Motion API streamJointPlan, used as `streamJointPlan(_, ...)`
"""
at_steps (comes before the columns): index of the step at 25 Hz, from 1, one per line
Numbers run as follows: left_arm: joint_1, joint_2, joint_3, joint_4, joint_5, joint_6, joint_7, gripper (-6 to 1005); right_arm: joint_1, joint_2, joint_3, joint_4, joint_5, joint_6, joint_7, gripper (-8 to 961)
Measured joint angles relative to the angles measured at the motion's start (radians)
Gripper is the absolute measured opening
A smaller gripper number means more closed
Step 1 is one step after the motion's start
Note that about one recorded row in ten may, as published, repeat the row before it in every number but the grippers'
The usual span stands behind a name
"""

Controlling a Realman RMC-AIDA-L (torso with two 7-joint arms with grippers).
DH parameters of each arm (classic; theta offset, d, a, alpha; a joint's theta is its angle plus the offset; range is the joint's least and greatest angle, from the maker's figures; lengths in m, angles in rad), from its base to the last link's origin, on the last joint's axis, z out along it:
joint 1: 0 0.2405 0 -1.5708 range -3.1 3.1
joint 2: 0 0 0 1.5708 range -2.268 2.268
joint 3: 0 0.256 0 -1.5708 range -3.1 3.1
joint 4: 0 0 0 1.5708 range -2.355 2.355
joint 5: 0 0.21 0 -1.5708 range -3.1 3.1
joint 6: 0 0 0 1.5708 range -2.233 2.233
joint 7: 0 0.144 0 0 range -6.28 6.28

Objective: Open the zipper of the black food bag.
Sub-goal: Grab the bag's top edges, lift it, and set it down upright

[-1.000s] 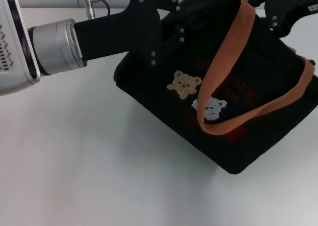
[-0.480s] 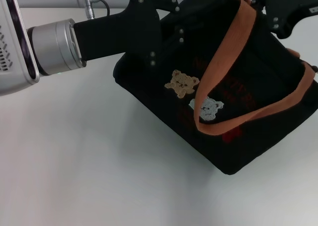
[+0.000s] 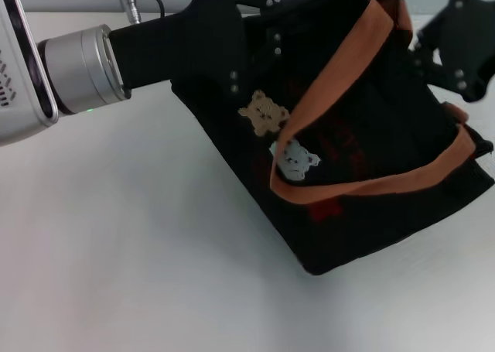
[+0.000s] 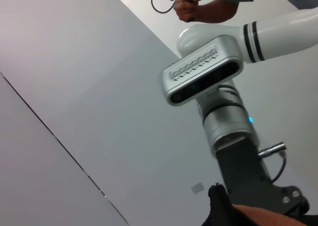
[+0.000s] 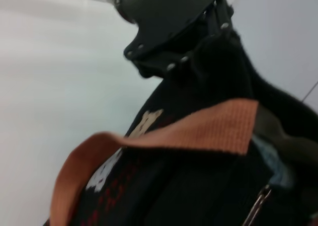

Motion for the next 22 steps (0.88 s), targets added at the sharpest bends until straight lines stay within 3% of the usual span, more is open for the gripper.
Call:
streamJointPlan(7,-0.003,0.0,0.0,-0.002,-0.002,-0.003,0.0,121,-0.053,0.002,0.026,-0.035,0.006,-0.037,0.003,60)
streamJointPlan(11,-0.007,0.0,0.008,0.0,-0.004,-0.003,0.0,121,-0.073,0.007,0.107,-0.045,0.109,-0.027,0.01,76)
streamJointPlan(21,-0.008,-0.002,0.013,0.0,-0.005,-0.002,0.0,121,-0.038,0.007,0.089,0.005,0.093,0.046,0.024,114)
streamJointPlan(22,-0.008,-0.002,0.013,0.0,-0.005,-0.002,0.0,121,-0.038,0.007,0.089,0.005,0.093,0.046,0.024,157)
